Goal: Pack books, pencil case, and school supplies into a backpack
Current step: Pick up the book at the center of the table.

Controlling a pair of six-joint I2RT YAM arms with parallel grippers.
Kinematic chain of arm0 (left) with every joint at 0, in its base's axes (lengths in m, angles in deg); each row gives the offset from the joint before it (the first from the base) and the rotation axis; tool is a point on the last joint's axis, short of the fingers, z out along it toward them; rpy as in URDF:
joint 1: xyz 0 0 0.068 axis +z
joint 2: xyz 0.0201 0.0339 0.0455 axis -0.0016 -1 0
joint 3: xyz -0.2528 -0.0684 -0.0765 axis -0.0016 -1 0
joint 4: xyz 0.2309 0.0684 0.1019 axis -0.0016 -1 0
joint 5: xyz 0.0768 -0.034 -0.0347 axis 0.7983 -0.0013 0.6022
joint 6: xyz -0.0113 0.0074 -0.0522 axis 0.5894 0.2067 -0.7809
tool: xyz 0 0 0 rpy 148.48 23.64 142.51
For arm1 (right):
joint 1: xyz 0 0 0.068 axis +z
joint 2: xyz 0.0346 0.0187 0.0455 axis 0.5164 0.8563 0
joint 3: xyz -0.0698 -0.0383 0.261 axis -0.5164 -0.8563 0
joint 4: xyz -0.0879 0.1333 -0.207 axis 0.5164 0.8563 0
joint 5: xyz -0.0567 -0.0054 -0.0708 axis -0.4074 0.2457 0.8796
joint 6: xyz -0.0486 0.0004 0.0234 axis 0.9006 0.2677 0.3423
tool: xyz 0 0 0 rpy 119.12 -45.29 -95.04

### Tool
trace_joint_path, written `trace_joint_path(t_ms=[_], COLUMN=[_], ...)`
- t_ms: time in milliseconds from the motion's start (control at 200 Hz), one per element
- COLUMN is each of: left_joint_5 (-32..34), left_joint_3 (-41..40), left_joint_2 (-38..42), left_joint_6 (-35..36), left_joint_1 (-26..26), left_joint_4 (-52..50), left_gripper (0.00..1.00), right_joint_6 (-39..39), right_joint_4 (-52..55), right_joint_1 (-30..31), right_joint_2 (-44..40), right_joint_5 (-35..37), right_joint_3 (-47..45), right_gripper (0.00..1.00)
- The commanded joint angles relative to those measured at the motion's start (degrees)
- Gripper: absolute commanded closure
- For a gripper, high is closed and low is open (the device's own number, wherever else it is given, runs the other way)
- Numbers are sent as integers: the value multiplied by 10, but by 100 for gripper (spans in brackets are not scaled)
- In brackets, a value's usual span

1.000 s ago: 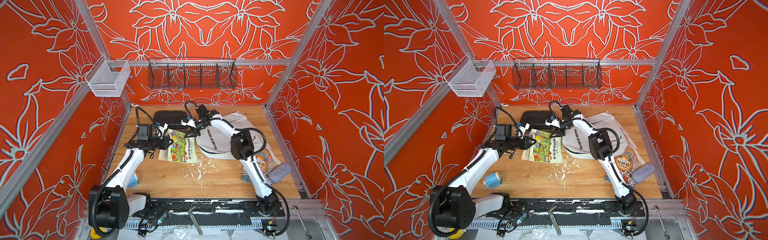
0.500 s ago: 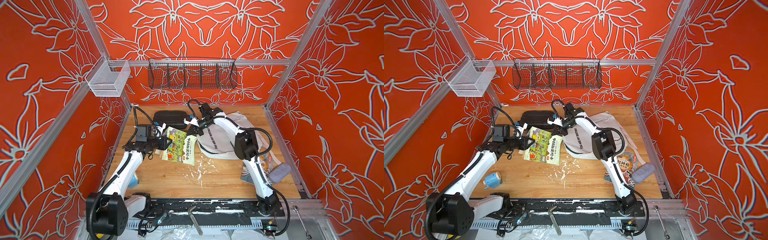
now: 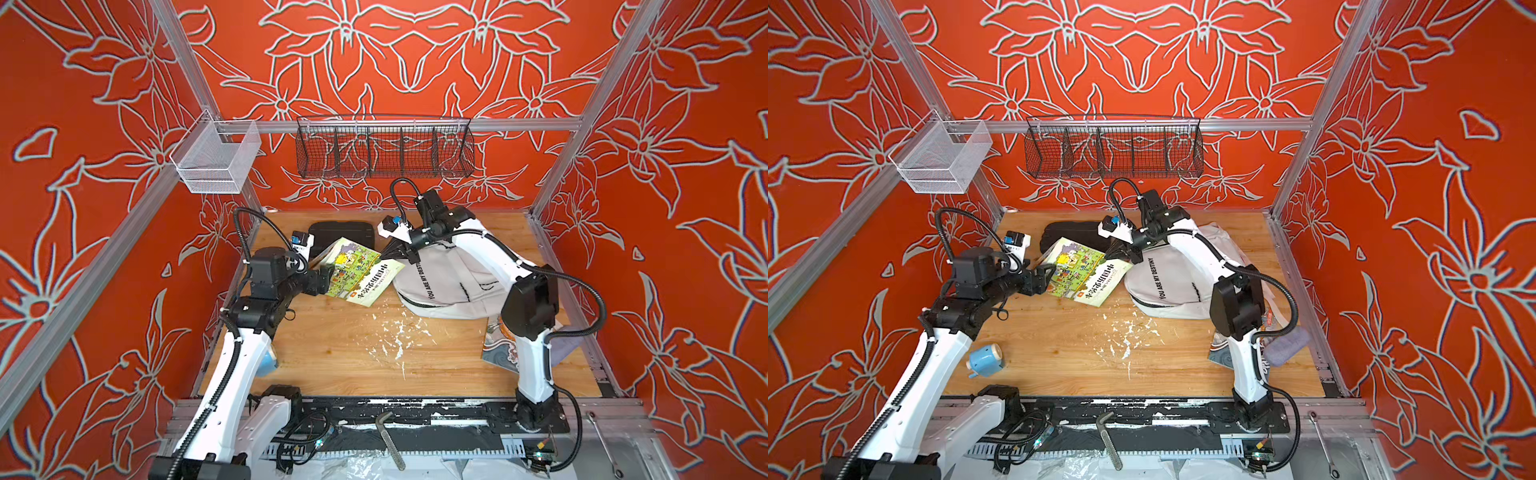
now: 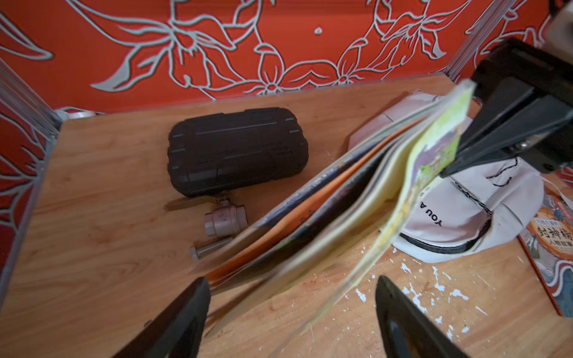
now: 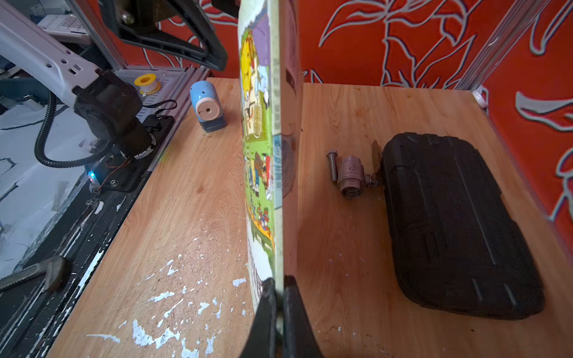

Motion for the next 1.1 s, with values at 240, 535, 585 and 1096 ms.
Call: trace_joint_path(t_ms=[240,535,585,1096], left_joint_5=[-117,-236,-260,-309], left_joint_3=[28,37,32,-13], left_joint_2=[25,-13,-18,-45], left_joint_6=[134,164,170,171], left_joint_1=[6,3,-2,-27], left_joint_4=[12,16,16,41], left_gripper=[17,19,20,67], right_joint_6=[24,129,130,129], right_joint_4=[17,130,139,203], right_joint_1=[18,17,17,16], right_joint_2=[-93,-112,-111,-86], right_joint_5=[83,127,127,154], right_joint_3=[-17,16,25,79], right_gripper=[100,100,100,100])
